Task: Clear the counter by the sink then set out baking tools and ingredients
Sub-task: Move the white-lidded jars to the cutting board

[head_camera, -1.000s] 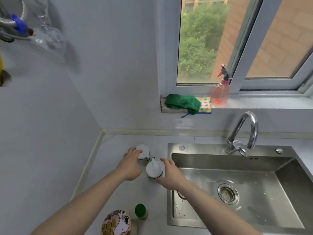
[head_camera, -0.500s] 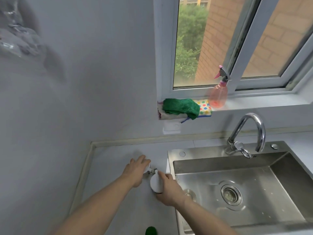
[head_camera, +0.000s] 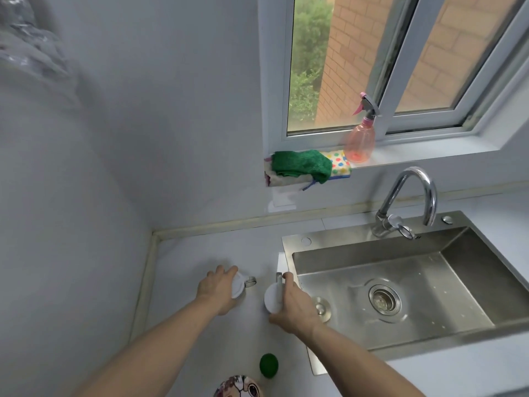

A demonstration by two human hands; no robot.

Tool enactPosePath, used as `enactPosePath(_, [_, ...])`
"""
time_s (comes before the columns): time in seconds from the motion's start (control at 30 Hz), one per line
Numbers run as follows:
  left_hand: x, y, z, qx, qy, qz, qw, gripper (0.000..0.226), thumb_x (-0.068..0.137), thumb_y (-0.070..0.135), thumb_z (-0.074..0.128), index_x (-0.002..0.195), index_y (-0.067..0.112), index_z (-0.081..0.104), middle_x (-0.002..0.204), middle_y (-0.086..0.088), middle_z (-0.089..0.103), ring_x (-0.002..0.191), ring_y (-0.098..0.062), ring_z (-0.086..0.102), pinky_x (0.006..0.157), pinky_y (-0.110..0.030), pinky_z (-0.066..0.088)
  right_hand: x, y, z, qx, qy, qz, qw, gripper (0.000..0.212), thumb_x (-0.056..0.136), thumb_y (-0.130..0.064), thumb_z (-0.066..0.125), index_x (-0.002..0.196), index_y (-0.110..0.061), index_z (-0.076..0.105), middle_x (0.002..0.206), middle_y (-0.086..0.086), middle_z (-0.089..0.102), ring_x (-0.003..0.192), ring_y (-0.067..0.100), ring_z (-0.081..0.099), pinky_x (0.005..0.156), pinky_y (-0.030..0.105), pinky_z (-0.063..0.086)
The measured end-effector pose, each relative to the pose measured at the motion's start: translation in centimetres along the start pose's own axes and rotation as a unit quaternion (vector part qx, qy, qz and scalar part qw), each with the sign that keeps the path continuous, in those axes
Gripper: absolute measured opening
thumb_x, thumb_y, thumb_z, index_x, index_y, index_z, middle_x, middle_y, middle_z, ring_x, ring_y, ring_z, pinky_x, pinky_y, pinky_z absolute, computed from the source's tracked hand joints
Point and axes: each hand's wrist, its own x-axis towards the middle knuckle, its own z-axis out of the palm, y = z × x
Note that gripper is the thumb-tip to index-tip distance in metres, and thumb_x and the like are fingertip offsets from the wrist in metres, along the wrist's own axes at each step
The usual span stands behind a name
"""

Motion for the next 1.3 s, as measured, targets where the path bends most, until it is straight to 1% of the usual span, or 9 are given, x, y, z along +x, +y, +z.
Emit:
enactPosePath(0.17, [-1.8,-0.9,0.9,-0.069,0.026,-0.003,0.997,0.064,0.072,0.067,0.064,0.126,0.037,0.046,0.119,0.002,0.048,0.105,-0.026,0.06,0.077,-0.031,0.048,-1.7,1.1,0.1,-0.005,0.005,0.018,1.0,0.094,0.071,-0.056,0.071,0.149,-0.036,0.022,0.132,0.002,0.058,0.115,0.03,0.062,0.08,0.038,0.047])
enactPosePath(0.3, [-3.2,-1.1,0.7,-0.107,0.042,0.018,0.993,0.057,0.064,0.073,0.062,0.108,0.039,0.049,0.104,0.009,0.045,0.095,-0.022,0.061,0.074,-0.03,0.05,-4.2,2.4,-0.9,0.038,0.04,0.023,0.998,0.09,0.067,-0.062,0.069,0.145,-0.038,0.031,0.122,-0.002,0.063,0.112,0.023,0.062,0.088,0.036,0.051])
enactPosePath(0.47, [-4.9,1.2,-0.6,-0.158,0.097,0.053,0.981,0.06,0.062,0.072,0.067,0.112,0.043,0.051,0.104,0.011,0.043,0.088,-0.019,0.062,0.068,-0.028,0.048,-8.2,3.7,-4.9,0.099,0.115,0.029,0.988,0.085,0.057,-0.07,0.062,0.134,-0.038,0.047,0.117,-0.003,0.068,0.105,0.02,0.065,0.089,0.034,0.054])
enactPosePath(0.63, [-7.3,8.3,-5.4,-0.176,0.137,0.103,0.969,0.07,0.058,0.072,0.072,0.12,0.05,0.049,0.108,0.012,0.044,0.092,-0.018,0.061,0.073,-0.029,0.05,-13.7,7.0,-9.6,0.143,0.189,0.052,0.97,0.079,0.055,-0.06,0.067,0.13,-0.041,0.048,0.112,-0.009,0.068,0.103,0.019,0.064,0.087,0.034,0.054])
enactPosePath(0.77, [-10.9,15.5,-8.1,-0.188,0.123,0.178,0.958,0.071,0.054,0.069,0.075,0.117,0.055,0.046,0.11,0.014,0.042,0.086,-0.017,0.062,0.069,-0.03,0.048,-19.6,10.7,-12.1,0.21,0.233,0.075,0.947,0.073,0.054,-0.06,0.072,0.123,-0.047,0.049,0.101,-0.019,0.063,0.093,0.006,0.06,0.074,0.021,0.047])
enactPosePath(0.87, [-15.2,23.4,-8.0,-0.196,0.121,0.255,0.939,0.075,0.05,0.068,0.076,0.119,0.056,0.047,0.11,0.017,0.042,0.094,-0.014,0.06,0.075,-0.03,0.046,-26.2,15.8,-13.4,0.228,0.291,0.109,0.923,0.074,0.055,-0.057,0.073,0.124,-0.051,0.047,0.108,-0.021,0.064,0.097,0.008,0.062,0.08,0.027,0.053])
enactPosePath(1.03, [-23.4,34.8,-6.3,-0.244,0.093,0.348,0.9,0.054,0.049,0.073,0.077,0.091,0.069,0.045,0.101,0.017,0.048,0.088,-0.004,0.059,0.079,-0.027,0.048,-36.7,23.9,-14.3,0.259,0.336,0.173,0.889,0.079,0.055,-0.061,0.082,0.126,-0.053,0.048,0.114,-0.02,0.061,0.099,0.004,0.061,0.074,0.018,0.051])
enactPosePath(1.13, [-27.8,41.0,-4.5,-0.215,0.079,0.392,0.891,0.062,0.048,0.069,0.079,0.103,0.054,0.054,0.104,0.023,0.052,0.094,-0.002,0.059,0.08,-0.027,0.049,-43.0,29.0,-13.9,0.254,0.361,0.216,0.871,0.086,0.054,-0.062,0.078,0.133,-0.055,0.045,0.122,-0.015,0.059,0.108,0.008,0.055,0.086,0.026,0.051])
enactPosePath(1.3, [-34.8,49.4,-1.4,-0.149,0.055,0.472,0.867,0.075,0.051,0.056,0.082,0.12,0.048,0.053,0.105,0.025,0.055,0.096,-0.008,0.057,0.079,-0.03,0.05,-52.4,35.3,-12.2,0.277,0.387,0.28,0.834,0.086,0.055,-0.06,0.076,0.133,-0.059,0.041,0.12,-0.016,0.055,0.109,0.009,0.052,0.086,0.029,0.053])
